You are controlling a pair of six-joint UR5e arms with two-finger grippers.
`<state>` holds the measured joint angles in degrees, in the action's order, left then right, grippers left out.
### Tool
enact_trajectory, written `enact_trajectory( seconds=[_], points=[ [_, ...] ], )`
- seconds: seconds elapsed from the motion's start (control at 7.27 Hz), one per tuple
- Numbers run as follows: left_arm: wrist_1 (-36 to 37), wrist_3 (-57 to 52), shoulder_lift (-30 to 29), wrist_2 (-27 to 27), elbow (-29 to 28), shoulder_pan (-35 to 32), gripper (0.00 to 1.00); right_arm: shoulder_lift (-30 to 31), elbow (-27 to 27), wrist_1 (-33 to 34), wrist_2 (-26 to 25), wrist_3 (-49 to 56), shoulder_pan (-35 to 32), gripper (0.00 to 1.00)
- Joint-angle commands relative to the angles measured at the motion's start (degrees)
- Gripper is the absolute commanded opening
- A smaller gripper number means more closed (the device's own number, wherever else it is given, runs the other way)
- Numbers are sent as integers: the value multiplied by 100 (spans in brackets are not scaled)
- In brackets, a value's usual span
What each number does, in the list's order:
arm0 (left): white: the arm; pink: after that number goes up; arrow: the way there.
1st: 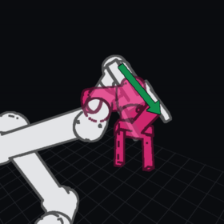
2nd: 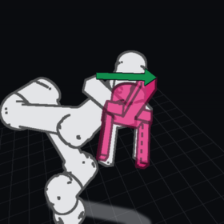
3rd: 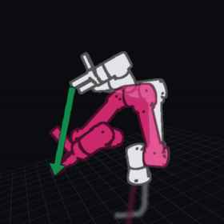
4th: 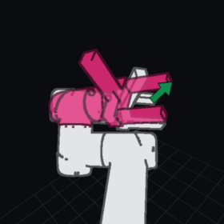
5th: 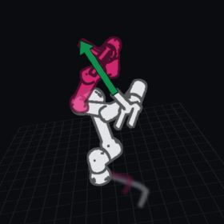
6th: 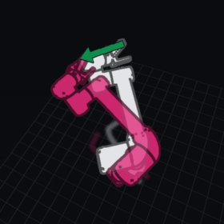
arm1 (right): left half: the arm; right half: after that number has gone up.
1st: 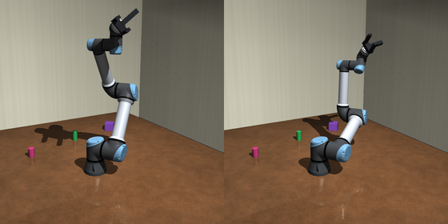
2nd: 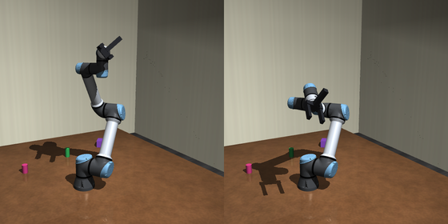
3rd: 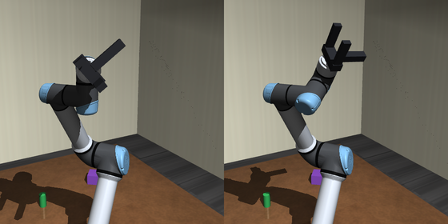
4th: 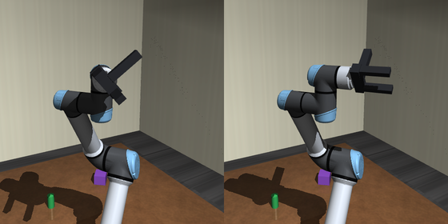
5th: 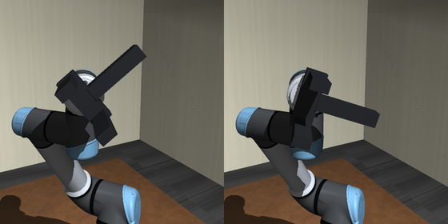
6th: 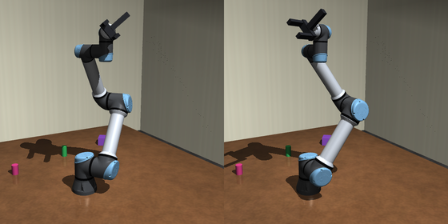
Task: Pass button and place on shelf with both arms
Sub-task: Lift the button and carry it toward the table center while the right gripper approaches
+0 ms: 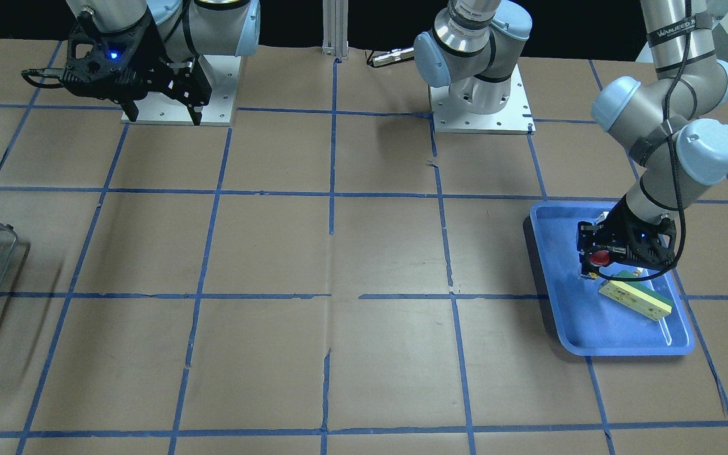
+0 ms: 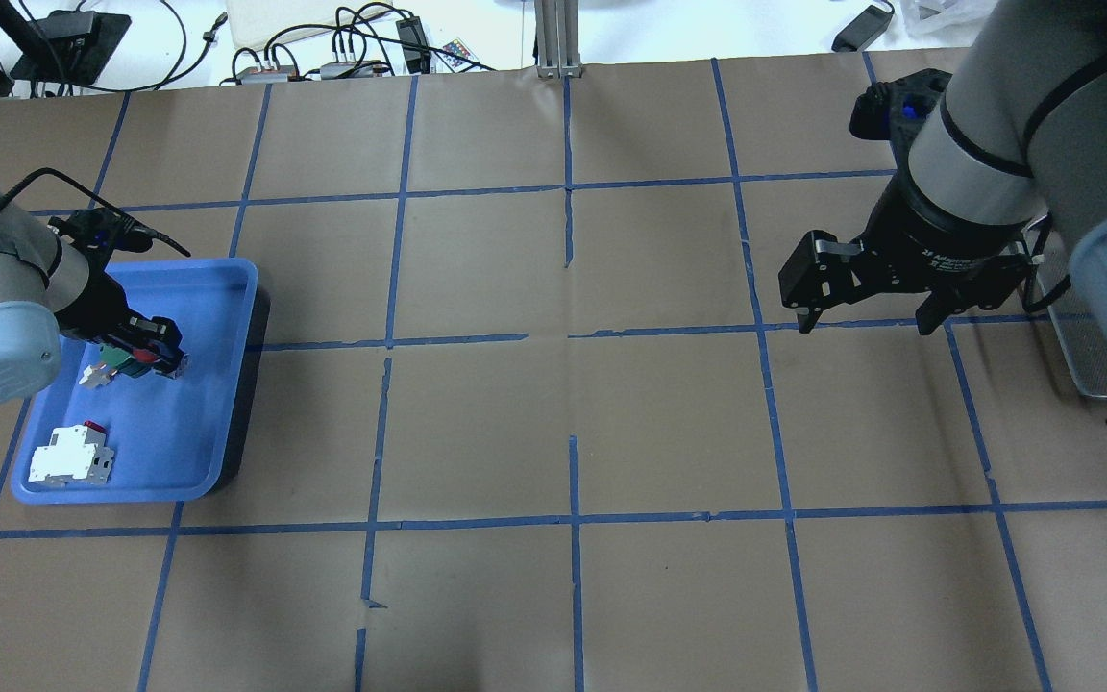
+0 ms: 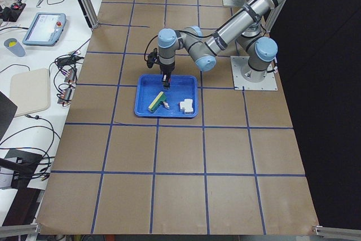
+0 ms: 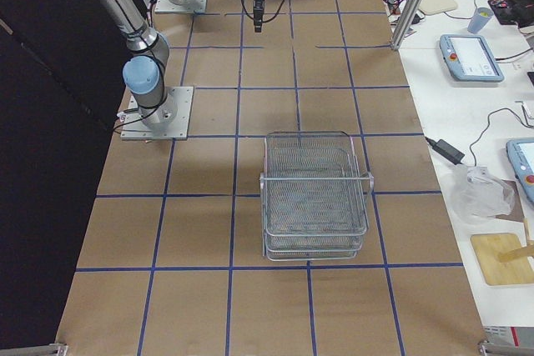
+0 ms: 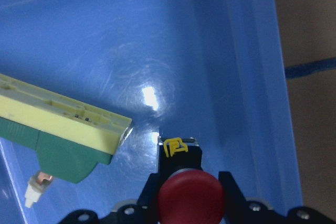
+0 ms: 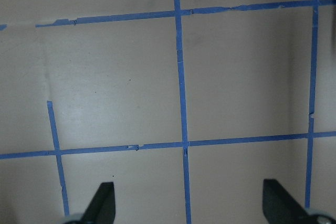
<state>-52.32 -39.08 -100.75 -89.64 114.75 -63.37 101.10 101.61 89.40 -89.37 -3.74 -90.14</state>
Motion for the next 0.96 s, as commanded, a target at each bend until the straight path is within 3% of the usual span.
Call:
enact_trajectory(
  seconds=[0.0,0.28,0.41,0.83],
  points=[
    [-505,372,379,584,-119,-506,10,50,-18,34,24,31,-12,100],
    [-971,1417,521,1671,-356,-1252,10,68,17,-80,199,57,-21,100],
    [-1139,1665,539,2148,-522,-1726,10,50,8,-54,1010,223,40,100],
    [-1044,3665,513,4299,-717,-2381,10,50,87,453,1150,2873,329,100]
  ],
)
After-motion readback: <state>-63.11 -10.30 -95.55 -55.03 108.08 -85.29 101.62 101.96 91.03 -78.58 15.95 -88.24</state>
